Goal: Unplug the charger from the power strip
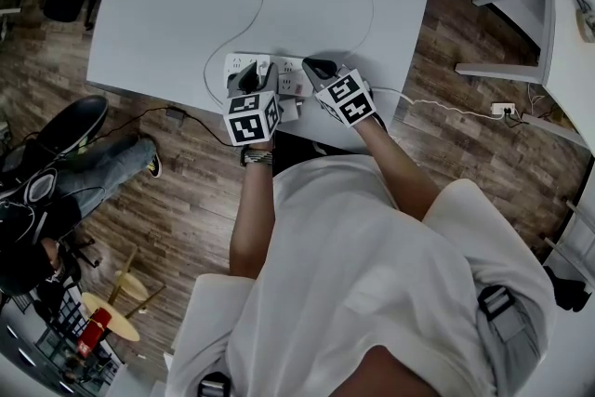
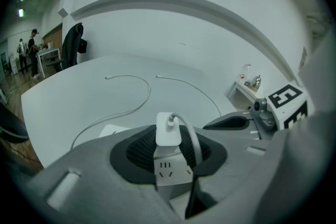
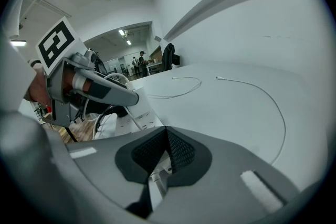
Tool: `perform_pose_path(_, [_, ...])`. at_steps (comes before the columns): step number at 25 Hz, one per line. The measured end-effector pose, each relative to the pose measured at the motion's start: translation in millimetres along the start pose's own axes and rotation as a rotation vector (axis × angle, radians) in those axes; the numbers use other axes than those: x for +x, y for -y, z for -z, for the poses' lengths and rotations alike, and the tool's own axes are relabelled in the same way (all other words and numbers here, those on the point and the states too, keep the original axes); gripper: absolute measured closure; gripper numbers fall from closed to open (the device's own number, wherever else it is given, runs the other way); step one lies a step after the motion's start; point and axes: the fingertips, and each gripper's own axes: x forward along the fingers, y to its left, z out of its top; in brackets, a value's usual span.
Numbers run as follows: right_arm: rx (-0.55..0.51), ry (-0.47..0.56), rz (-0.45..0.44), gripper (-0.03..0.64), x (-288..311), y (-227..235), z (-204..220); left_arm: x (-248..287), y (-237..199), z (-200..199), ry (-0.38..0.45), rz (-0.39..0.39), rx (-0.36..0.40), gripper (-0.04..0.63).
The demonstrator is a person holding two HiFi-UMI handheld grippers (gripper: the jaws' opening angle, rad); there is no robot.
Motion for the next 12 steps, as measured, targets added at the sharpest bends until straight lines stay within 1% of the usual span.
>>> perform_pose_path(5, [0.000, 0.001, 0.000, 0.614, -1.4, 0.8, 1.0, 0.8, 7.0, 2.3, -0.036, -0.048, 0.136, 0.454])
perform_pose_path(7, [0.001, 0.002, -0.001, 0.614, -1.9, 0.8, 0.7, 0.8, 9.2, 2.0, -0.048, -0.059, 0.169, 0.454])
perform_pose_path(9, [0.001, 0.001, 0.000, 0.614, -2.2, 0.8, 0.2, 1.1, 10.0, 1.3, -0.053, -0.062, 0.172, 0.454])
perform_pose_path(12, [0.001, 0.002, -0.002, 0.614, -1.5, 0.3, -0.1, -3.0, 6.4, -4.4, -0.024, -0.053, 0.115, 0.454])
